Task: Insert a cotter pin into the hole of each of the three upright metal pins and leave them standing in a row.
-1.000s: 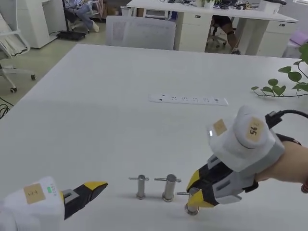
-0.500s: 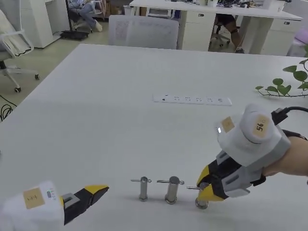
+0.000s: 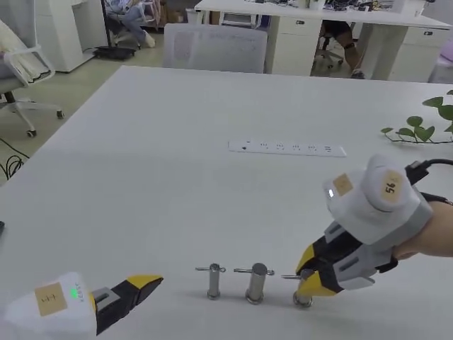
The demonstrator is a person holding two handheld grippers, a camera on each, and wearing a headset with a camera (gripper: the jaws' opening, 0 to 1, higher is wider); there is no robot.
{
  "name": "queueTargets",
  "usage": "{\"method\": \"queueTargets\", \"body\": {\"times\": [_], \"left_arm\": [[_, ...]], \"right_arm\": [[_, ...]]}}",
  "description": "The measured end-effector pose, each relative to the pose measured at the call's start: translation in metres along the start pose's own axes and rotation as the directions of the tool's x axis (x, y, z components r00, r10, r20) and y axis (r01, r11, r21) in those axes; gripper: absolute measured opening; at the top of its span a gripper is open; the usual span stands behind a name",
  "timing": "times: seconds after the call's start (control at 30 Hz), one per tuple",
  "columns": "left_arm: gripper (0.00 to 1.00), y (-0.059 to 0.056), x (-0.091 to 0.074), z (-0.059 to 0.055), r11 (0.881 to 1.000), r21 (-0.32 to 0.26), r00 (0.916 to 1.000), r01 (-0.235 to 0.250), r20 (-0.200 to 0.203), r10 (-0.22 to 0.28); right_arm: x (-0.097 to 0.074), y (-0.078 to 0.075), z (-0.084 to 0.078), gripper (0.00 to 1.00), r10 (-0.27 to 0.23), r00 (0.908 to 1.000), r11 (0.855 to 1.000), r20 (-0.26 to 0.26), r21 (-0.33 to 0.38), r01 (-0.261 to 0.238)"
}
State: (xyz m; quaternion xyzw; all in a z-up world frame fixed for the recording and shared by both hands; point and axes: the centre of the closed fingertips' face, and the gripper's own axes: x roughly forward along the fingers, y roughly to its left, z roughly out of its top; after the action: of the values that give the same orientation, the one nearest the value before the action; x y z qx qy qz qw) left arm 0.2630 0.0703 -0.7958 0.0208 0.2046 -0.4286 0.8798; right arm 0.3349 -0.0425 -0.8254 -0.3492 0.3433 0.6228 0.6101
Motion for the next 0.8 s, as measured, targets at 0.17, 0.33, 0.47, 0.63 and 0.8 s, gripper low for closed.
{"method": "queueTargets", "body": {"times": [0.17, 0.33, 0.47, 0.63, 0.8], "left_arm": [[0.98, 0.0007, 0.0005, 0.0004, 1.0, 0.001, 1.0, -0.002, 0.0, 0.002], [0.98, 0.0006, 0.0009, 0.0002, 1.0, 0.0, 1.0, 0.0, -0.001, 0.0], [0.98, 0.0007, 0.0006, -0.0002, 1.0, 0.003, 1.0, 0.002, -0.003, -0.002], [0.96, 0.0013, 0.0001, -0.0014, 1.0, 0.008, 1.0, 0.001, -0.01, -0.001], [0.97, 0.0024, -0.0008, -0.0024, 1.0, 0.008, 0.9999, -0.004, -0.012, 0.004]], "right_arm": [[0.001, -0.0029, -0.0018, 0.14, 0.009, 0.9999, 1.0, 0.013, 0.011, -0.009], [0.0012, -0.0032, -0.0015, 0.14, 0.02, 0.9994, 1.0, 0.027, 0.01, -0.021], [0.0011, -0.003, -0.0005, 0.14, 0.038, 0.9985, 0.999, 0.038, -0.004, -0.038], [0.0011, -0.0034, -0.0001, 0.14, 0.059, 0.9971, 0.998, 0.048, -0.026, -0.058], [0.0006, -0.0069, -0.0009, 0.14, 0.064, 0.9965, 0.997, 0.053, -0.036, -0.062]]}}
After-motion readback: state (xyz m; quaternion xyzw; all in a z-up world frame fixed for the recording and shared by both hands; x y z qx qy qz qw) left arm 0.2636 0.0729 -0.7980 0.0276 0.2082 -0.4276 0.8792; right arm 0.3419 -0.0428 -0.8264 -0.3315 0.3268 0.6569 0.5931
